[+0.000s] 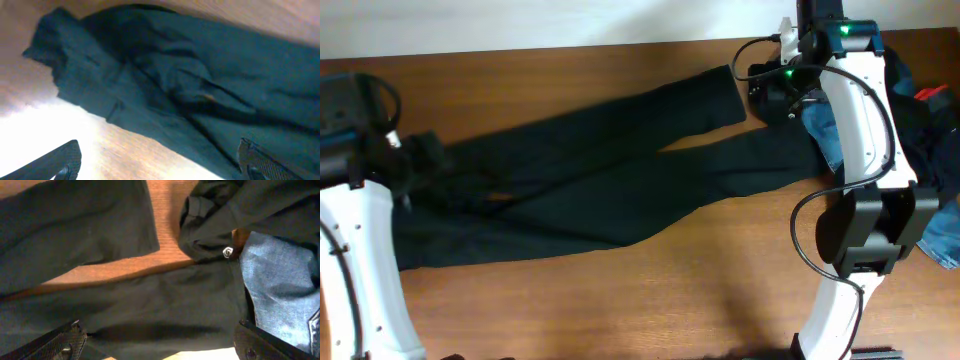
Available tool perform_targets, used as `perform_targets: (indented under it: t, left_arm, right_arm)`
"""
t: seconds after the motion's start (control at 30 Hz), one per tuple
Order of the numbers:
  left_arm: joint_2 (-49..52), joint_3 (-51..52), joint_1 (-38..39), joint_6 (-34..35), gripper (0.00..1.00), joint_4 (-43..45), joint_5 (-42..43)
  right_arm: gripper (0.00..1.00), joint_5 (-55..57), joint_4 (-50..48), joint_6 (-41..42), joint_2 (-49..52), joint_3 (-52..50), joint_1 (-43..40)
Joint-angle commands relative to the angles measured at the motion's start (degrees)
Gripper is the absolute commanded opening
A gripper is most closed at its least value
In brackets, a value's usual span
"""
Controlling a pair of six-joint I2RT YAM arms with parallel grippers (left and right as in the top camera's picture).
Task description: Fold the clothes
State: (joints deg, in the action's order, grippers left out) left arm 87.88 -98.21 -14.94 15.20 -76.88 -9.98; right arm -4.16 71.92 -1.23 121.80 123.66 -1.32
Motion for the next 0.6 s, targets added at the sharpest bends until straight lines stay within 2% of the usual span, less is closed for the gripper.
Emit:
perform_targets:
  t: [0.0,0.13,0.3,0.57]
  left_arm:
    - [0.79,4.02,-6.21,4.74,0.99,2.54,-3.54]
    - [0.96,8.66,-11.17,4.72,1.0,9.75,-3.54]
    - [2.54,15.58,-13.68,4.7,0.99,19.63,-3.61]
    - [12.26,18.62,-17.25,4.72,0.99,29.7,-3.37]
  right_arm:
    - [0.99,-1.62,0.7,-1.97,0.52,1.18,0.63]
    - [0.99,-1.64,0.72,-1.97,0.52,1.18,0.63]
    - [0.99,-1.64,0.87,-1.97,0.52,1.18,0.63]
    - [0.99,-1.57,2.21,-2.01,0.52,1.16,0.61]
